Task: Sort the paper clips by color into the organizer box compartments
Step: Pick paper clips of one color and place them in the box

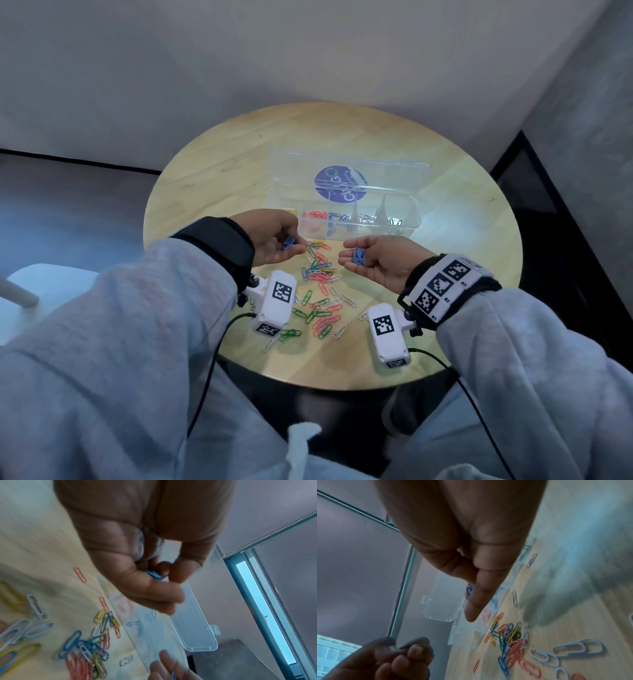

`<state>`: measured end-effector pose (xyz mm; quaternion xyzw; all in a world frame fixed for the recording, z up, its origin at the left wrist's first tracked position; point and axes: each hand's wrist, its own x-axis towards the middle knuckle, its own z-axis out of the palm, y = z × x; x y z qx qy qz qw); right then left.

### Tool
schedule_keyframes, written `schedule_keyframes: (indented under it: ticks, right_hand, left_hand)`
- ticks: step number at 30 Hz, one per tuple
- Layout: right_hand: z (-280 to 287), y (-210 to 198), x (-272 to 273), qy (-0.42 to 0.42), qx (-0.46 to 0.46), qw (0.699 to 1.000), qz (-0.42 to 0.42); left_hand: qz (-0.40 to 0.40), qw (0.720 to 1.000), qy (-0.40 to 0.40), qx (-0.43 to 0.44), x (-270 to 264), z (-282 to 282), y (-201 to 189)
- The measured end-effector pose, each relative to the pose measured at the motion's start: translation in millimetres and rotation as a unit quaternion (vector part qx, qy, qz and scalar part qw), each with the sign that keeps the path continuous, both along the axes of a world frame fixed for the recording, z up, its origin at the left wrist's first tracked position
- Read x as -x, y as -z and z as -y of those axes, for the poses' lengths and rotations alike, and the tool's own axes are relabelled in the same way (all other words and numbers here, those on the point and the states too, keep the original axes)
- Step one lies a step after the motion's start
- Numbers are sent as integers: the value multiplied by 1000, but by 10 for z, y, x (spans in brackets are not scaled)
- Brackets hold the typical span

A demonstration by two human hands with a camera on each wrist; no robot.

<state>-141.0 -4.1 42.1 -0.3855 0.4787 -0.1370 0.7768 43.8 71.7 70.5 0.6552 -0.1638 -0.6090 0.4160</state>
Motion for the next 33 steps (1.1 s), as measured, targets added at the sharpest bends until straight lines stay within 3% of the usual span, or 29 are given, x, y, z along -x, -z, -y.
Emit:
schedule_keyframes:
  ticks: [6, 14, 20, 29, 33]
  right_hand:
    - [89, -63, -3, 40, 2, 999, 15]
    - [537, -193, -206, 95, 57, 994, -5]
    - [755, -167, -324, 62, 71, 995, -22]
    - [697, -181, -127, 40, 98, 994, 8]
    - [554, -181, 118, -10, 164, 986, -36]
  left_hand:
    - [-61, 997, -28, 37, 52, 151, -2]
    - [-45, 998, -12, 42, 130, 636, -99]
    - [-62, 997, -7, 55, 211, 985, -71]
    - [-12, 995, 1, 98, 298, 989, 0]
    - [71, 989, 35, 126, 376, 807, -2]
